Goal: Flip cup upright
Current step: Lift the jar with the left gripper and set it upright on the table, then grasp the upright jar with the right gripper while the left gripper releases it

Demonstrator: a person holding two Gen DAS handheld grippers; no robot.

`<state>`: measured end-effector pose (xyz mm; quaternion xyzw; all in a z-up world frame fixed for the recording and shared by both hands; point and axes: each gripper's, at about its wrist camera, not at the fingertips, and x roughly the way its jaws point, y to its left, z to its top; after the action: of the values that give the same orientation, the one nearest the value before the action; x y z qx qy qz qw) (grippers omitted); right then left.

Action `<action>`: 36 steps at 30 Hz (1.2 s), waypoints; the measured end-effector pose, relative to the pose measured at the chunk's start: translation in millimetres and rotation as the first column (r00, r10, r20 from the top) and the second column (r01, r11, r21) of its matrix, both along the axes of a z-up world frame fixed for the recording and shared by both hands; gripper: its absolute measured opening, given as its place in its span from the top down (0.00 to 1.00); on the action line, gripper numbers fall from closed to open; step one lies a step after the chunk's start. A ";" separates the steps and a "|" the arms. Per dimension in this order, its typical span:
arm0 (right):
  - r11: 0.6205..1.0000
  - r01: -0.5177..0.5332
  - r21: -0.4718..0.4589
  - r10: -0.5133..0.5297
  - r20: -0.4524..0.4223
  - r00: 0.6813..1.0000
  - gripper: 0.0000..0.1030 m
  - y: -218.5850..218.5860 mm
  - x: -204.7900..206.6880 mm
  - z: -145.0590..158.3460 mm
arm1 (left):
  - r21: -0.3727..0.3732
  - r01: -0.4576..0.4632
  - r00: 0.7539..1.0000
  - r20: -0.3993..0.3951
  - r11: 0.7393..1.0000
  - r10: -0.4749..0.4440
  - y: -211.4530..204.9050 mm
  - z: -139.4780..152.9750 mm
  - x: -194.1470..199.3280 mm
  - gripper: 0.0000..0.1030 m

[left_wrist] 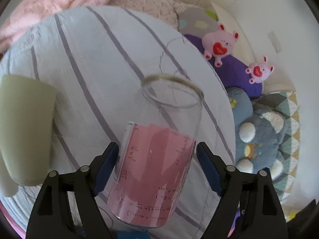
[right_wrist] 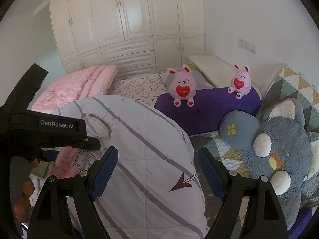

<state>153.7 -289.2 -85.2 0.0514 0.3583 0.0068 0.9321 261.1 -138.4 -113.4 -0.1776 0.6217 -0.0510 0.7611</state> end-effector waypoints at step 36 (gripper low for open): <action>0.907 -0.053 0.417 0.251 -0.438 0.863 0.19 57.6 102.7 -26.2 | 0.379 0.252 0.897 0.253 0.890 -0.362 49.5 44.3 -46.3 0.00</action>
<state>256.4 -231.6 -111.4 0.2075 0.5732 0.1401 0.7802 214.8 -88.9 -69.1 0.0675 0.5114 -0.0931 0.8516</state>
